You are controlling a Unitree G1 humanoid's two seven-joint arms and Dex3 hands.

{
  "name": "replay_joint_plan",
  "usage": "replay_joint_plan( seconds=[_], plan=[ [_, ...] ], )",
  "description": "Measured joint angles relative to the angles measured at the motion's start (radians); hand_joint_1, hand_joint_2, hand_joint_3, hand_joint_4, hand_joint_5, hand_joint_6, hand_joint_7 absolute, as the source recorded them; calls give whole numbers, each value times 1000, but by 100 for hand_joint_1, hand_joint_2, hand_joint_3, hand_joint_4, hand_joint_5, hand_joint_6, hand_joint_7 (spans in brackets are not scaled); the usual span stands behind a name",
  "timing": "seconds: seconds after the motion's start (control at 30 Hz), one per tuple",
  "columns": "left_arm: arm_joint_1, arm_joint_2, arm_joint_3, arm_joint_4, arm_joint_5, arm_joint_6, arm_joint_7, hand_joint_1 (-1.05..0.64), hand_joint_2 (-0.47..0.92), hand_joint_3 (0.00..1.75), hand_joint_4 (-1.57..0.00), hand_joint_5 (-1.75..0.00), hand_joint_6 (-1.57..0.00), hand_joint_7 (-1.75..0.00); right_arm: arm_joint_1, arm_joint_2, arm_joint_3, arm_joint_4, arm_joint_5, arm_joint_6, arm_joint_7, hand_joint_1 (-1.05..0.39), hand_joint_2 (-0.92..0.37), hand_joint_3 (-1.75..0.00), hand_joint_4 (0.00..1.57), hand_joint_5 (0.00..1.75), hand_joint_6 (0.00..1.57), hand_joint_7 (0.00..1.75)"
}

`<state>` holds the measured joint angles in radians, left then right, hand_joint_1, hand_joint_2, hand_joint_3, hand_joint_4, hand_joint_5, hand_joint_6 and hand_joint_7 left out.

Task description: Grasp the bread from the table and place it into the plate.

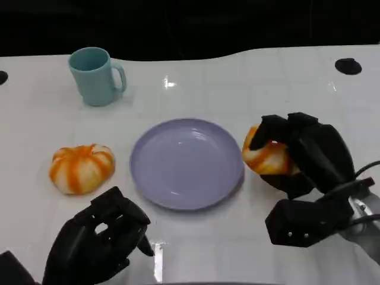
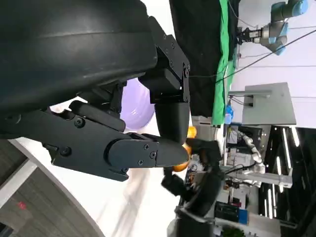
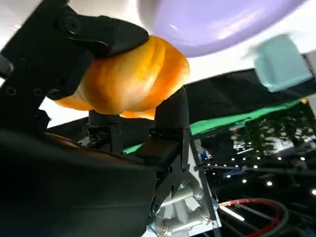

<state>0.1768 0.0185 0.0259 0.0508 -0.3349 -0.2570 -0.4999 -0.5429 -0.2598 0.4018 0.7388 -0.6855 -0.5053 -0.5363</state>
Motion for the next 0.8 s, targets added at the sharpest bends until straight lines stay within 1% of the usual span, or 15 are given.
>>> replay_joint_plan(
  seconds=[0.13,0.3,0.4,0.57,0.7,0.77,0.8],
  plan=[
    [0,-1,-2,0,0,0,0,-50,92,36,-60,-175,-53,-146,-20,39,-10,-22,45,-2,67,-13,-23,-152,99,175,75,170],
    [0,-3,-4,0,1,0,1,-51,92,36,-60,-175,-53,-147,-60,85,-10,-30,75,-3,154,-14,-21,-151,98,175,75,171],
    [1,-4,-5,-1,2,1,8,-51,92,35,-60,-175,-53,-146,-86,115,-4,-21,81,-3,179,-16,-22,-150,99,175,75,172],
    [2,-6,-9,-4,2,2,9,-52,92,35,-60,-175,-53,-146,-135,166,24,54,80,-11,196,-17,-21,-147,100,175,76,173],
    [3,-6,-11,-4,2,4,9,-53,92,35,-60,-175,-53,-145,-184,209,40,142,79,-22,194,-16,-22,-147,98,175,76,173],
    [3,-5,-11,-4,2,7,9,-52,92,35,-60,-175,-53,-145,-209,230,44,191,81,-25,196,-16,-24,-145,97,175,75,172],
    [4,-6,-12,-5,2,7,9,-52,92,35,-60,-175,-53,-145,-217,240,46,210,81,-25,197,-15,-25,-143,95,175,75,166]
  ],
)
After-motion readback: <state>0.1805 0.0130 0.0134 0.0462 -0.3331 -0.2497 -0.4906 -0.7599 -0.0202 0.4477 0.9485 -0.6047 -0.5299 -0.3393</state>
